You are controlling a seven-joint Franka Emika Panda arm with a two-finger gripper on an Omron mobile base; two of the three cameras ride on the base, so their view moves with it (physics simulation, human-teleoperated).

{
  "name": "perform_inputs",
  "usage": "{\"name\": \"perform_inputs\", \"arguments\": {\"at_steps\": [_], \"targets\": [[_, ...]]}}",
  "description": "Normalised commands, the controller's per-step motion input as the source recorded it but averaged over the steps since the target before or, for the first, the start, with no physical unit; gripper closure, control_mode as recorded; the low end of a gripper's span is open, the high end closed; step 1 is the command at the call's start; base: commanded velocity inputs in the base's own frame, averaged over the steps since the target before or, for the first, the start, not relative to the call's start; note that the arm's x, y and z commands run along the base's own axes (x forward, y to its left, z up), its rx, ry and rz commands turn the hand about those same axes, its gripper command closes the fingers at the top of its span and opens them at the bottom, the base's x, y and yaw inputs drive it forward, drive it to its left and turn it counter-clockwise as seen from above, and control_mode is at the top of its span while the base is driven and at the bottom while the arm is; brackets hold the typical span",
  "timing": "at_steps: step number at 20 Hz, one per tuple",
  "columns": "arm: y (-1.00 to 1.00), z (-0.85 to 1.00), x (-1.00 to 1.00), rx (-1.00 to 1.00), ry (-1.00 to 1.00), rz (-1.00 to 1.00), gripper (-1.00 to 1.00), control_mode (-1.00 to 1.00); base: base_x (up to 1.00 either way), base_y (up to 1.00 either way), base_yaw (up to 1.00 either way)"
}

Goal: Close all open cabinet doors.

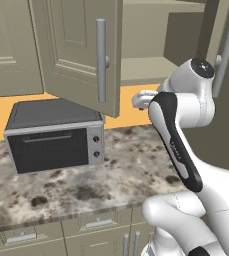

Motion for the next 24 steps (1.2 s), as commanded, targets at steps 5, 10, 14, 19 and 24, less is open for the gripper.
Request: {"name": "perform_inputs", "arguments": {"at_steps": [5,10,14,19,24], "targets": [[0.00,0.00,-0.03,0.00,0.00,0.00,-1.00,-1.00,0.00,0.00,0.00],[0.03,0.01,-0.32,0.00,-0.09,0.02,-1.00,-1.00,0.00,0.00,0.00],[0.10,0.06,-0.23,0.00,-0.01,0.00,-1.00,-1.00,0.00,0.00,0.00],[0.10,0.13,-0.26,0.00,0.00,-0.04,-1.00,-1.00,0.00,0.00,0.00],[0.03,0.22,-0.41,0.04,0.00,-0.04,-1.00,-1.00,0.00,0.00,0.00]]}}
